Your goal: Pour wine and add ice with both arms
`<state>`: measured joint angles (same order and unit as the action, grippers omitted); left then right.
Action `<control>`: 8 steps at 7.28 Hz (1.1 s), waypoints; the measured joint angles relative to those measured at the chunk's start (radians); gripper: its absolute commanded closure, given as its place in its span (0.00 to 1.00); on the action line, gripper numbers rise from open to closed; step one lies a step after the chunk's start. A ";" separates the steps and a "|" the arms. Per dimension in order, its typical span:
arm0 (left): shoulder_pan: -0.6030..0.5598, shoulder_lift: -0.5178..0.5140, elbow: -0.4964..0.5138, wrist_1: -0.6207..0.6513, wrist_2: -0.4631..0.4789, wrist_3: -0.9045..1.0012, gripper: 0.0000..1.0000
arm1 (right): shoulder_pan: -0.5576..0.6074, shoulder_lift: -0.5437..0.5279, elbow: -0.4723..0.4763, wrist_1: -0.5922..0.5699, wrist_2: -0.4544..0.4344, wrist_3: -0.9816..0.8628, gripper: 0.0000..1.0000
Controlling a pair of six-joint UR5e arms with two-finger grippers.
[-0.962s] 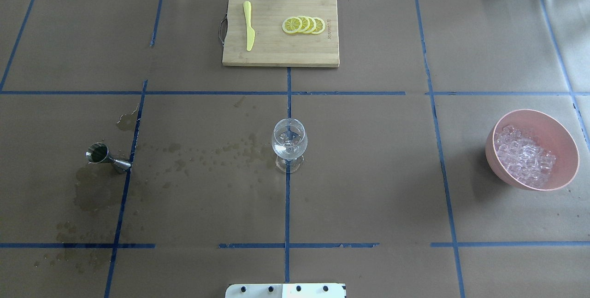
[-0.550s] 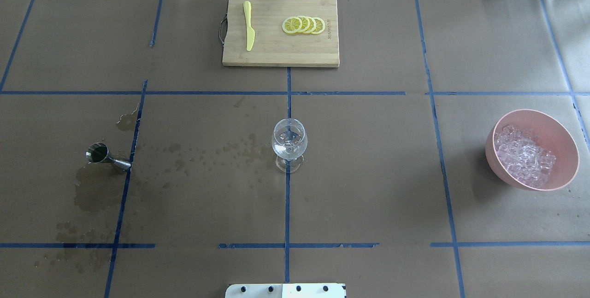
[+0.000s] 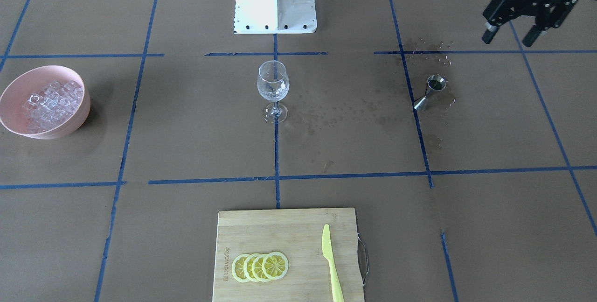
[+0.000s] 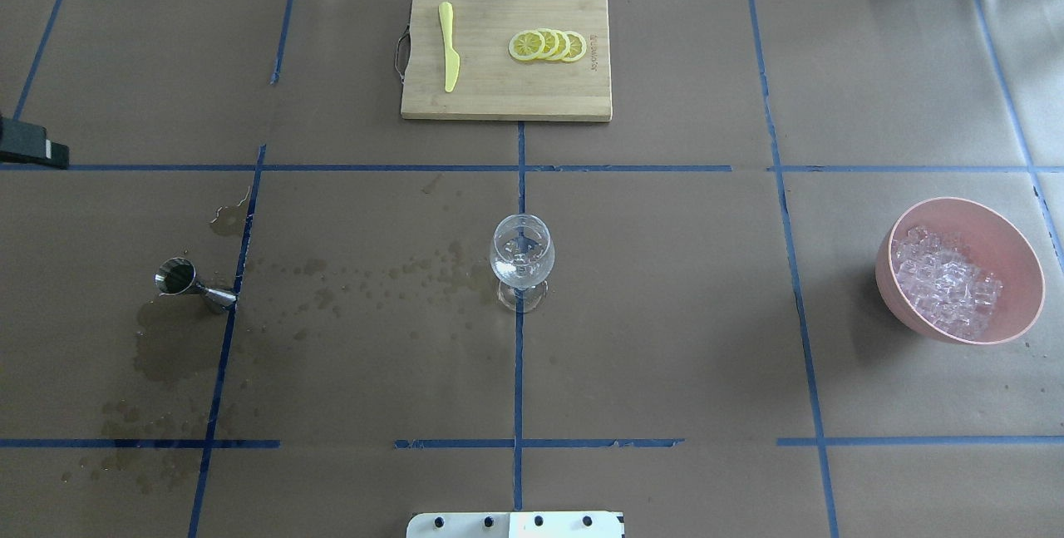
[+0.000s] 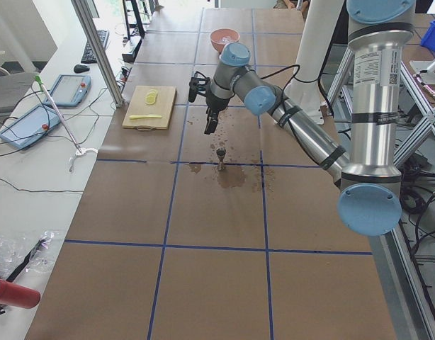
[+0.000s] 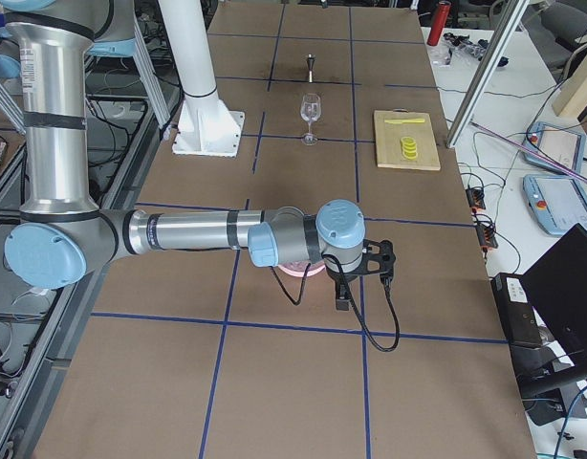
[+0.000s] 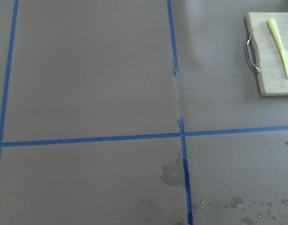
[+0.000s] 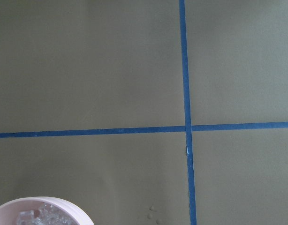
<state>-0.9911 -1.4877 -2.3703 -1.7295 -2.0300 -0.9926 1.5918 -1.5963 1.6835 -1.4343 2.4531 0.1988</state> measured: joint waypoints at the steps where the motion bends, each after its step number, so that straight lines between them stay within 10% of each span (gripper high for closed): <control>1: 0.111 0.086 -0.030 -0.119 0.104 -0.120 0.00 | 0.000 0.003 0.000 0.008 0.002 0.003 0.00; 4: 0.436 0.348 -0.042 -0.438 0.465 -0.352 0.00 | -0.005 0.025 0.005 0.009 0.025 0.042 0.00; 8: 0.860 0.347 0.014 -0.281 0.967 -0.695 0.00 | -0.010 0.038 0.019 0.011 0.047 0.077 0.00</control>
<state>-0.1313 -1.1410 -2.3564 -2.0100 -1.0633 -1.6877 1.5822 -1.5583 1.7025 -1.4234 2.4999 0.2755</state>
